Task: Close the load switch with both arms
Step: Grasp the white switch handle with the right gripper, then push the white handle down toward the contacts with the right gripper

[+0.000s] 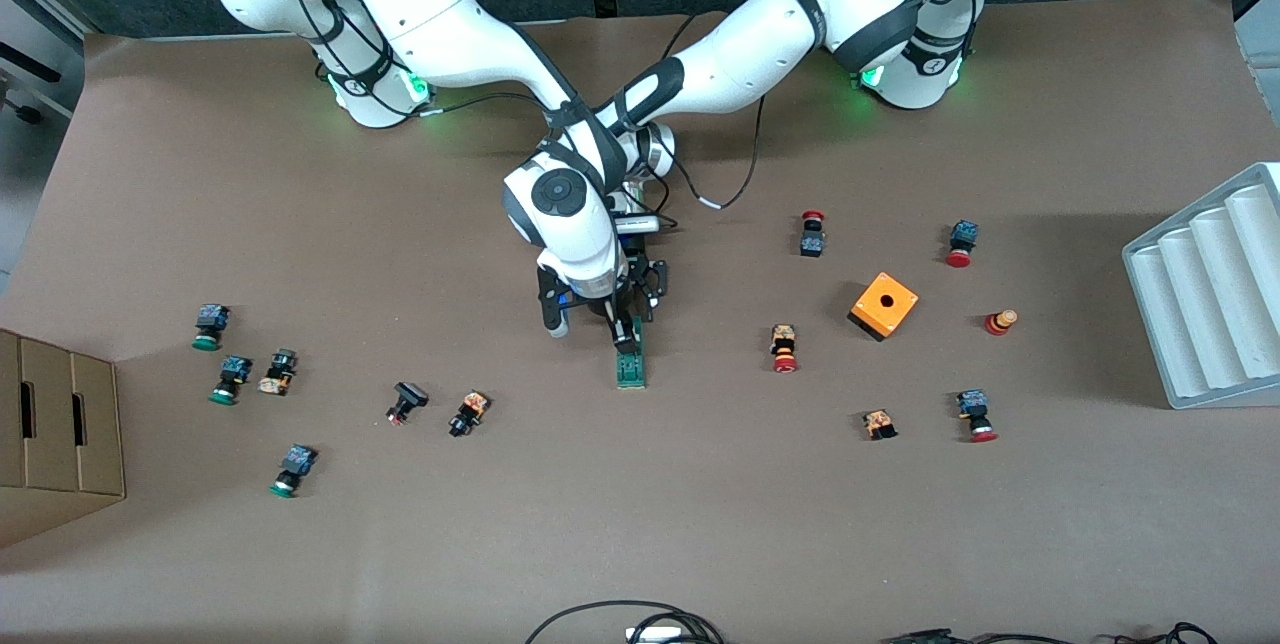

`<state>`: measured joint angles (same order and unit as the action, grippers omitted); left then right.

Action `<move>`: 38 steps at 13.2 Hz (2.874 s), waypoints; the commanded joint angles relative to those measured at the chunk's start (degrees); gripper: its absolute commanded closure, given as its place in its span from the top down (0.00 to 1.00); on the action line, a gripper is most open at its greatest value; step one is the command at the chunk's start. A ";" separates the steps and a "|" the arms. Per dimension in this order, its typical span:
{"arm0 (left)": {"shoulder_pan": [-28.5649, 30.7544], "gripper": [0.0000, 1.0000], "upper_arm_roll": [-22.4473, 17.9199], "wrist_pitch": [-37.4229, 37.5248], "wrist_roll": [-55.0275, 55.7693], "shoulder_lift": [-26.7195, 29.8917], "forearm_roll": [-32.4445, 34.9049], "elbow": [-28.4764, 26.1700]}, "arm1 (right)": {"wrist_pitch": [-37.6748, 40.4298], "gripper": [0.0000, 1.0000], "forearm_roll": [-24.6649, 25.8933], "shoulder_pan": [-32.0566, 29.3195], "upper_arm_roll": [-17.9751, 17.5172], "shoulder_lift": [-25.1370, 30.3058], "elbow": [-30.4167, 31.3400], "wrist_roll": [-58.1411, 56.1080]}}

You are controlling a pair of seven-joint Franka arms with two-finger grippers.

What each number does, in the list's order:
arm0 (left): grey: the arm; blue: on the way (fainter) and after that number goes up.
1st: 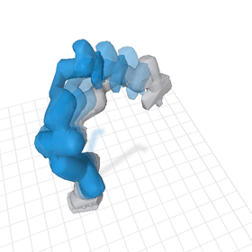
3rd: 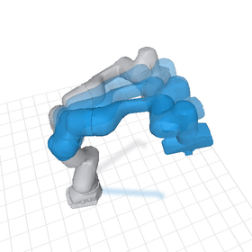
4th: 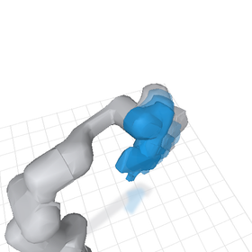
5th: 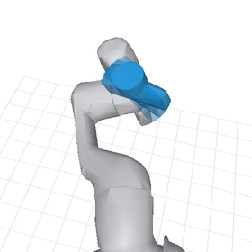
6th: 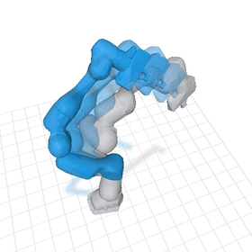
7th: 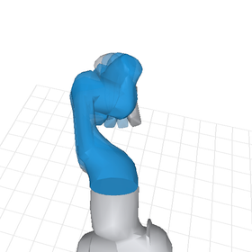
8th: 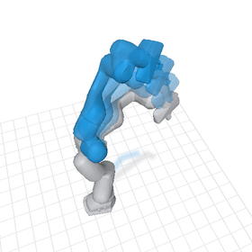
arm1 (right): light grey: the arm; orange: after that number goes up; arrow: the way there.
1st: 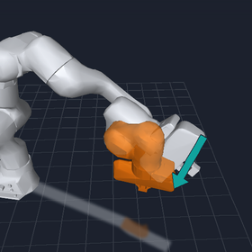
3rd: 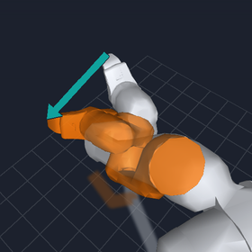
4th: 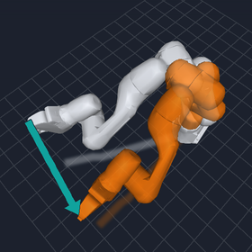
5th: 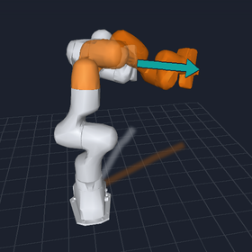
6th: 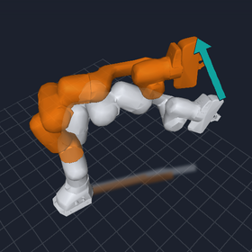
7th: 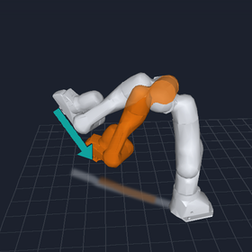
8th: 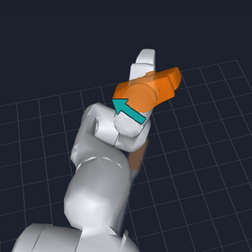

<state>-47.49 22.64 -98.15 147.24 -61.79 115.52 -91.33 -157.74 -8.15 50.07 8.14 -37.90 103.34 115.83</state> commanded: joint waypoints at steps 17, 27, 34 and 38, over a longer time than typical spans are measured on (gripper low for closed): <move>-0.15 0.69 -0.40 -1.08 0.33 -2.11 0.41 1.68 | -0.20 0.43 -0.90 -1.82 1.36 -0.68 -3.67 -0.08; -0.15 0.69 -0.40 -1.08 0.33 -2.11 0.41 1.68 | 0.68 0.39 -0.99 -2.61 1.27 -0.68 -5.25 0.27; -0.15 0.69 -0.40 -1.08 0.33 -2.11 0.41 1.68 | 1.47 0.38 -1.87 -2.35 1.18 -2.35 -7.98 0.71; -0.15 0.69 -0.40 -1.08 0.33 -2.02 0.41 1.68 | 1.47 0.37 -1.87 -1.82 1.09 -3.75 -9.21 1.32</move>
<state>-47.51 22.61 -98.15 147.24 -61.81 115.52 -91.30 -156.37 -8.32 47.80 8.96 -39.13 97.54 116.87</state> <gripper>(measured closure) 0.308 0.621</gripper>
